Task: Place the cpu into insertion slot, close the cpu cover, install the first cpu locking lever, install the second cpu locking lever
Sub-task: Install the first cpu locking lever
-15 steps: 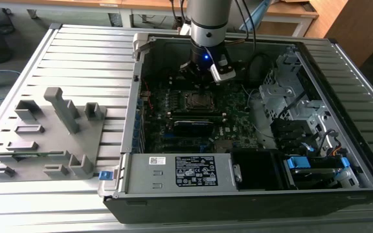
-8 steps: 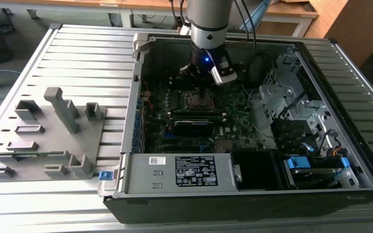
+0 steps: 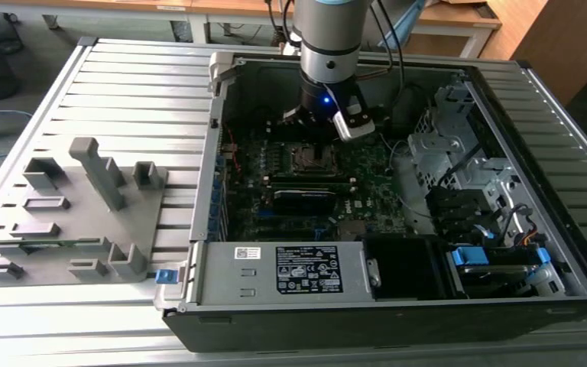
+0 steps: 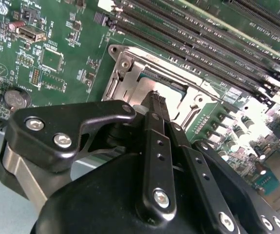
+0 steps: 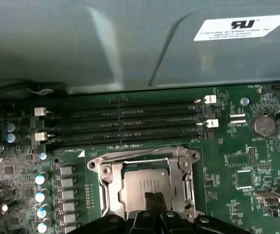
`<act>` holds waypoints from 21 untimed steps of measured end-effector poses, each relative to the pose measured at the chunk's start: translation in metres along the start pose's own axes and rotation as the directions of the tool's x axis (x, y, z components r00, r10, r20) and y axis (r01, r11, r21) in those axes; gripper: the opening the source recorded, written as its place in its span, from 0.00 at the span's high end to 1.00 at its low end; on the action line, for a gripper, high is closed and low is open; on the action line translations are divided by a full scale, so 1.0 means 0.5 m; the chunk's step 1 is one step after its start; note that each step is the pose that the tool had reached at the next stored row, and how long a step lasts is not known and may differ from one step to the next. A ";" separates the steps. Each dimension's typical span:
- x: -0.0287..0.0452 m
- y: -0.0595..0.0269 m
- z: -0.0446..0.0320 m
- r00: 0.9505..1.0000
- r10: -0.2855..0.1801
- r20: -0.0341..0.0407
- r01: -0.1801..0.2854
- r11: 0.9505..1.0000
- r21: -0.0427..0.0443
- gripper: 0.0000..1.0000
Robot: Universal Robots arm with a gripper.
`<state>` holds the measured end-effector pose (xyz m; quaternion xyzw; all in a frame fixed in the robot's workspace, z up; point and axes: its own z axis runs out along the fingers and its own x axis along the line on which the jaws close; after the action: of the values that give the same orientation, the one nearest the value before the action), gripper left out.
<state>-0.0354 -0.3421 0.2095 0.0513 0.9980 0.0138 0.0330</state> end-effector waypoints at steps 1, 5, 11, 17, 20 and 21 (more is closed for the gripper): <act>0.000 0.000 0.000 1.000 0.000 0.000 0.000 1.000 0.000 0.90; 0.000 0.000 0.000 1.000 -0.007 0.000 0.007 1.000 0.000 0.90; 0.000 0.000 0.001 1.000 -0.030 -0.001 0.030 1.000 0.000 0.90; 0.000 0.000 0.001 0.999 -0.031 -0.019 0.031 1.000 0.001 0.90; 0.000 0.000 0.001 0.999 -0.031 -0.020 0.031 1.000 0.001 0.90; 0.000 0.000 0.001 0.999 -0.031 -0.020 0.031 1.000 0.001 0.90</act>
<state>-0.0354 -0.3422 0.2089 0.0359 0.9990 0.0131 0.0234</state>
